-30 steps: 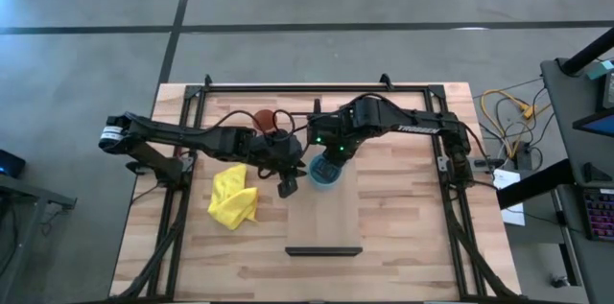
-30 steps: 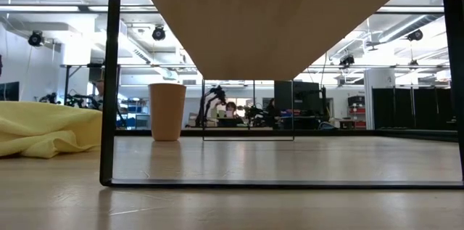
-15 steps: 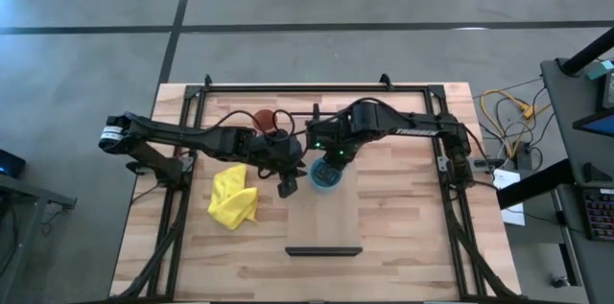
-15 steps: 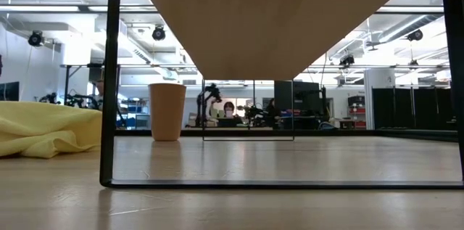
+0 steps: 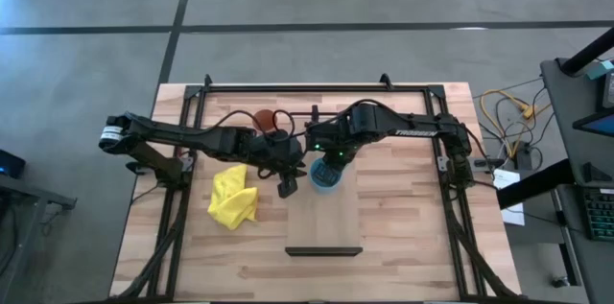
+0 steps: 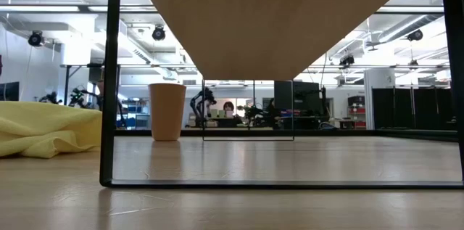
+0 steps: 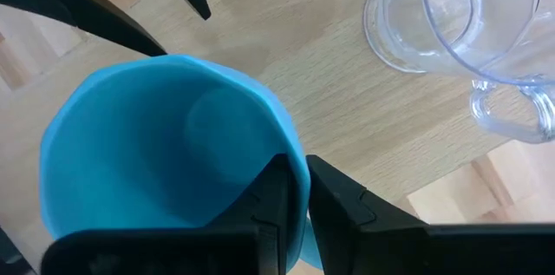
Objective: Stack small to large cups/mugs on shelf
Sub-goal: Put the blue mug on the shelf
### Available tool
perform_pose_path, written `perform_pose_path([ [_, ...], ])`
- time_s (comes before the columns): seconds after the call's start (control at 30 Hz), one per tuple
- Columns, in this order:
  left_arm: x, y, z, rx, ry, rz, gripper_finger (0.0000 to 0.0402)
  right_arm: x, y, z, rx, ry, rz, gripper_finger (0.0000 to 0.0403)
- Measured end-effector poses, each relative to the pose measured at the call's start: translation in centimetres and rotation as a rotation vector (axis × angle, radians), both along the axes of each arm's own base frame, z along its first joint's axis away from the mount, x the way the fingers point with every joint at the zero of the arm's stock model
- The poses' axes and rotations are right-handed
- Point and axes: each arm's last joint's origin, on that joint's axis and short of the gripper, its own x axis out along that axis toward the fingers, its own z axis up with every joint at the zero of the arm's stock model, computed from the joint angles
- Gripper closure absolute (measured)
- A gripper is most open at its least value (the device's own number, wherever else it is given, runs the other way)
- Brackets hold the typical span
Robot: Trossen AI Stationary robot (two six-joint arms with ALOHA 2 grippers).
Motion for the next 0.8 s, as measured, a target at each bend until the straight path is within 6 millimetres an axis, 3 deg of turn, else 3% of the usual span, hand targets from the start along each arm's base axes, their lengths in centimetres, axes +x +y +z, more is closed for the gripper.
perform_pose_path([
  [0.2,0.00,0.00,0.00,0.000,0.000,0.000,0.0300,0.02,0.00,-0.04,-0.007,0.000,0.019,0.0362],
  [0.57,0.00,0.00,0.00,0.000,0.000,0.000,0.0300,0.05,-0.01,-0.07,-0.008,-0.001,0.023,0.0306],
  [0.8,-0.36,0.05,0.13,-0.001,0.013,-0.001,0.0300,-0.13,0.09,0.71,0.030,-0.029,0.004,0.0299],
])
